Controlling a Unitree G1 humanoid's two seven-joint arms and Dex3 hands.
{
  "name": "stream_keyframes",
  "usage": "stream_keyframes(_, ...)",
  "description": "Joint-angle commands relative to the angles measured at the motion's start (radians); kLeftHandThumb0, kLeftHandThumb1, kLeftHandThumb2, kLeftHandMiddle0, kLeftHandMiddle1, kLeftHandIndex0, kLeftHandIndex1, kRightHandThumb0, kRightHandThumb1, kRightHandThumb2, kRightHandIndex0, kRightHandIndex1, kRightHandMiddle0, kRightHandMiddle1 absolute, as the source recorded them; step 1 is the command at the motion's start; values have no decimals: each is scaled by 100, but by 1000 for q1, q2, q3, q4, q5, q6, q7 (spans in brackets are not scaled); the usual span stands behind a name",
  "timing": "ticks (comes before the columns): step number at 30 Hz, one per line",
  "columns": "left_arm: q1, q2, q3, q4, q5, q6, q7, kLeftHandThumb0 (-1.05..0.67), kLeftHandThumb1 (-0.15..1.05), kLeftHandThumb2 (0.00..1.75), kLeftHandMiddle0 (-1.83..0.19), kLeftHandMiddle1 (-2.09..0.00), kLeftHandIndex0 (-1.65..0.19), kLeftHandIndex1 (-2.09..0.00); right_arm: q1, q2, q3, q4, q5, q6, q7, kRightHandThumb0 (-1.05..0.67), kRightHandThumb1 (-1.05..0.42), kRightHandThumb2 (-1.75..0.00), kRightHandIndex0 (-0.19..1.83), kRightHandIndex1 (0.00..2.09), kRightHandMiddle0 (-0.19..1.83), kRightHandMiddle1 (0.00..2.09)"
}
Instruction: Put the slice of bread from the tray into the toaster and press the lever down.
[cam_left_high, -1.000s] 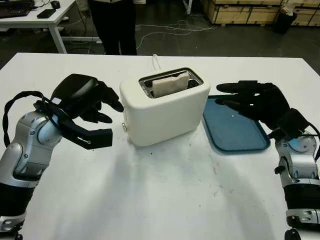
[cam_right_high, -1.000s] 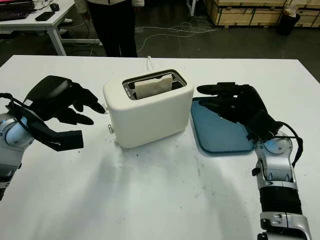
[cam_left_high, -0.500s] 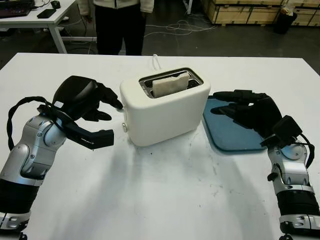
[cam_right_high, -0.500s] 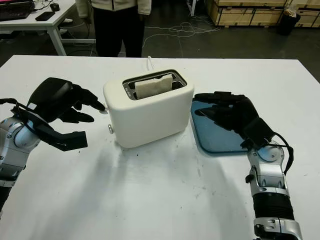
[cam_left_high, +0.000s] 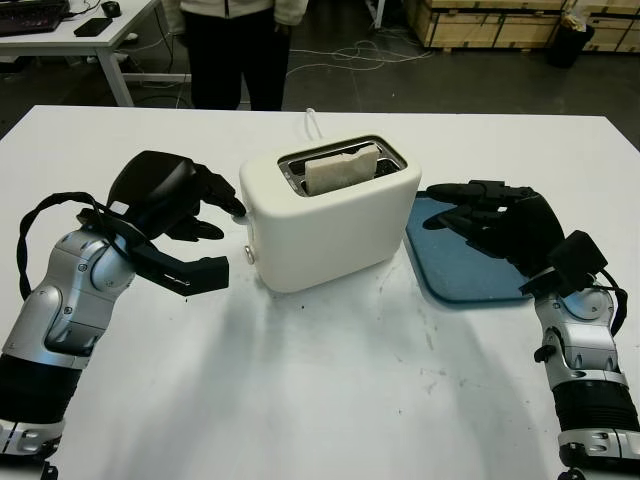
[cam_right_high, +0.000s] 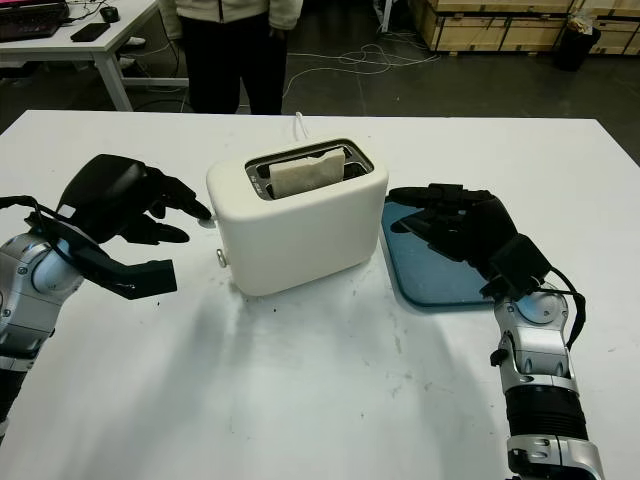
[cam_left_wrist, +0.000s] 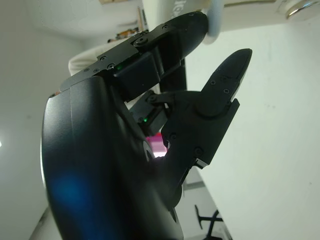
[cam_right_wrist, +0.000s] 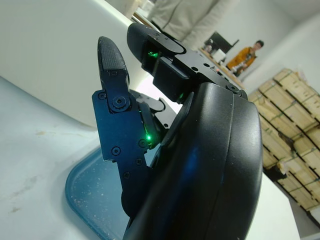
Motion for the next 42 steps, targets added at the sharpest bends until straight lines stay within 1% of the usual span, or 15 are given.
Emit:
stream_keyframes(1, -24, 2, -13, 19, -3, -20, -8, -19, 65, 1, -104, -98, -130, -2, 4, 1, 2, -3, 0, 4, -2, -43, -92, -10, 83, 76, 102, 0)
stream_keyframes(7, -33, -2, -20, 44, -3, -35, -4, -18, 66, 1, -105, -101, -131, -2, 8, -2, -2, -10, 8, 17, 1, -43, -92, -10, 81, 74, 102, 0)
stream_keyframes(13, -40, -1, -25, 60, -5, -39, -15, -18, 69, 1, -102, -107, -132, -2, 8, -3, -2, -7, 9, 13, 5, -43, -92, -11, 82, 74, 102, 0)
stream_keyframes(23, -56, 5, -35, 92, 3, -46, -19, -23, 75, 1, -94, -124, -130, -1, 14, 3, -6, -18, 29, 35, 13, -43, -92, -10, 82, 72, 102, 0)
stream_keyframes(30, -59, 8, -38, 105, 35, -45, 7, -23, 78, 1, -92, -127, -129, 0, 16, 0, -2, -15, 24, 30, 16, -45, -92, -10, 82, 71, 101, 0)
stream_keyframes(35, -63, -1, -42, 122, 50, -35, 17, -23, 80, 1, -92, -122, -127, 0, 14, 2, -2, -6, 25, 20, 27, -45, -92, -11, 81, 70, 101, 0)
stream_keyframes(40, -68, -4, -52, 138, 53, -52, 31, -23, 80, 1, -91, -130, -127, 0, 16, 2, -3, -5, 26, 31, 31, -47, -92, -10, 82, 68, 101, 0)
stream_keyframes(42, -72, -4, -56, 147, 56, -59, 37, -25, 80, 0, -91, -126, -127, 0, 16, 1, -4, -5, 24, 27, 32, -46, -92, -11, 81, 67, 100, 0)
